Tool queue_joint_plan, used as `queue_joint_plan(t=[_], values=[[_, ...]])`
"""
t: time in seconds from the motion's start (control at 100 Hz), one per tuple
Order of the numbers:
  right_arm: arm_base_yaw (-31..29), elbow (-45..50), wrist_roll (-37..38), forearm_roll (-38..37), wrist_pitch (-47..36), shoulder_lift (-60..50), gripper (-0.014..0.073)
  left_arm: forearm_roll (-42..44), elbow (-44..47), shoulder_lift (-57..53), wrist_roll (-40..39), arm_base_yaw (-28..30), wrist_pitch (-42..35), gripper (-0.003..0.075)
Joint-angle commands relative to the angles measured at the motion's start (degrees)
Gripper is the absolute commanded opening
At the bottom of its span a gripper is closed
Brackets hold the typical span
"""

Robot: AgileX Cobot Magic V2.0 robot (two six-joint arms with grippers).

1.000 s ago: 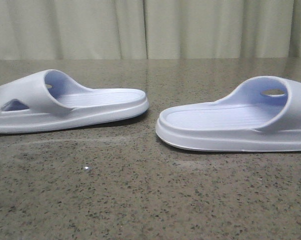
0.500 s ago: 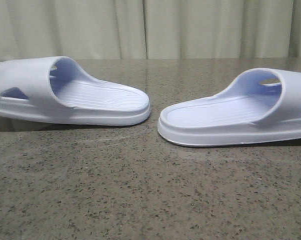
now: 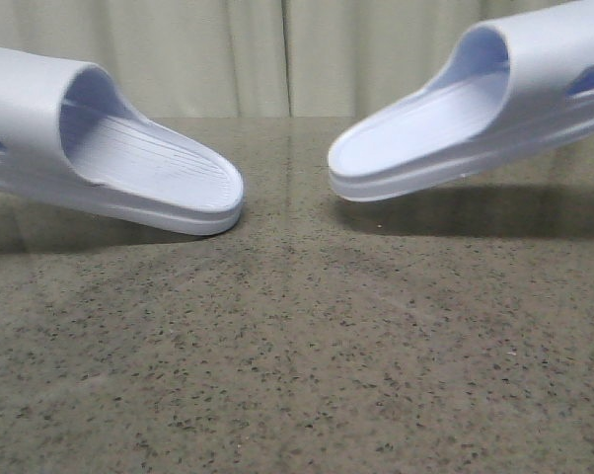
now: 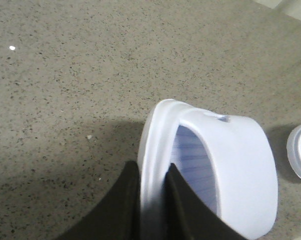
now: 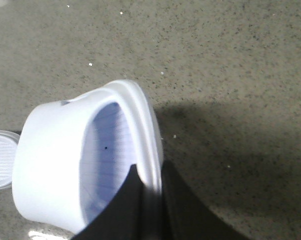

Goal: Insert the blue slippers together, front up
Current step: 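Lift both slippers off the table, tilting toes downward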

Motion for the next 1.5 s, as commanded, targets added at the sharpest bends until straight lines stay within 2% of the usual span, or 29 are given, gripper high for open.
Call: queue_joint_plan(t=[0.0,0.15,0.31,0.54,0.94,1.14,1.49], values=[[-0.25,-1.99,-2.65,7.22,-1.00,-1.34,-0.0107,-7.76,-1.94,-1.17,2.43,1.26,2.98,0.0015],[-0.25,-1.99,-7.59,15.78,1.91,-1.34,-0.0107,-11.03,-1.94,-1.17,3.81,1.80,5.42,0.0015],[-0.25,-1.99,-10.78,21.09,4.22,-1.34,-0.0107,-15.82,-1.94,-1.17,5.23,1.80,7.93,0.0015],[0.44,-1.99,-12.53,23.87,5.91,-0.48,-0.0107,-21.45,-1.94,-1.06,6.76,1.80,10.31,0.0015],[0.54,-1.99,-21.32,37.08,13.39,6.55,-0.0107,-30.65,-1.94,-1.06,10.20,1.80,17.37,0.0015],[2.16,-1.99,-24.51,38.63,16.29,9.47,-0.0107,-33.79,-1.94,0.38,11.81,1.80,21.69,0.0015],[6.58,-1.99,-26.71,39.90,16.30,12.35,-0.0107,-34.14,-1.94,0.69,12.45,1.80,24.59,0.0015]])
